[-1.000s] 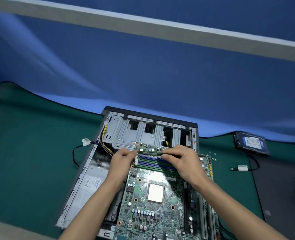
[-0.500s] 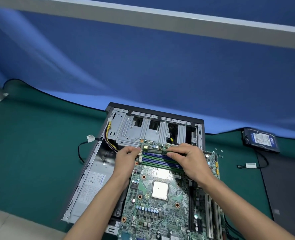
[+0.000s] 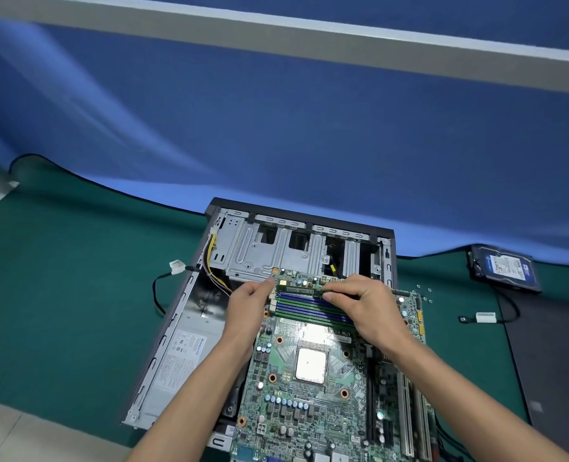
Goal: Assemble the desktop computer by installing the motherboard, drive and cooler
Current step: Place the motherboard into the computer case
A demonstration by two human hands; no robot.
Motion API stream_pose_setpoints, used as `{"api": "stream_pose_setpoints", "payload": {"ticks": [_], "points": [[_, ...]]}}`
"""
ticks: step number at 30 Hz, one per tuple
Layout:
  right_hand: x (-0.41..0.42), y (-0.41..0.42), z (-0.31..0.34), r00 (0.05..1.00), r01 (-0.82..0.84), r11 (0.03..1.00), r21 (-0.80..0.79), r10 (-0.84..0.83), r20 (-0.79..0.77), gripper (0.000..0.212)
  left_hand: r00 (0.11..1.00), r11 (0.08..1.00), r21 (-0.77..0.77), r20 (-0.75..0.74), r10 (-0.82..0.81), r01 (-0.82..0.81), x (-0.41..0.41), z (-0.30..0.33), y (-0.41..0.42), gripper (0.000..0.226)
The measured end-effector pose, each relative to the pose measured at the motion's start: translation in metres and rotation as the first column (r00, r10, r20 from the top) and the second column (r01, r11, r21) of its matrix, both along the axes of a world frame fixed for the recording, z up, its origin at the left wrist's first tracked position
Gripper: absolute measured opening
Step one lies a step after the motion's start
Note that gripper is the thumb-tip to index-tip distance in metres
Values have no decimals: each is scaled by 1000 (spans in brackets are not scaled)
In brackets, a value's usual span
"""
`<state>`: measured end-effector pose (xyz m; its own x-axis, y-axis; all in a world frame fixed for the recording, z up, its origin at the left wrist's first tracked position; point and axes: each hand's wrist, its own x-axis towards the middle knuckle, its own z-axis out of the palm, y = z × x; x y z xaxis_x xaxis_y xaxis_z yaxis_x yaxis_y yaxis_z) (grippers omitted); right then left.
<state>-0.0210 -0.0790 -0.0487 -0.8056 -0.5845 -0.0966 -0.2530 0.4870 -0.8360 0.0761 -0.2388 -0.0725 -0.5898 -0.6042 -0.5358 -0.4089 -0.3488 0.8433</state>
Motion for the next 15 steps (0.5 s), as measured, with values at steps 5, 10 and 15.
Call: {"api": "stream_pose_setpoints", "payload": {"ticks": [5, 10, 15], "points": [[-1, 1, 0, 999, -14, 1000, 27, 15, -42, 17, 1000, 1000, 7, -4, -5, 5, -1, 0, 0, 43], [1, 1, -2, 997, -5, 999, 37, 8, -78, 17, 1000, 998, -62, -2, -25, 25, -1, -2, 0, 34], [4, 1, -3, 991, -39, 994, 102, 52, -124, 19, 999, 991, -126, 6, -39, 40, -2, -4, 1, 25]]}}
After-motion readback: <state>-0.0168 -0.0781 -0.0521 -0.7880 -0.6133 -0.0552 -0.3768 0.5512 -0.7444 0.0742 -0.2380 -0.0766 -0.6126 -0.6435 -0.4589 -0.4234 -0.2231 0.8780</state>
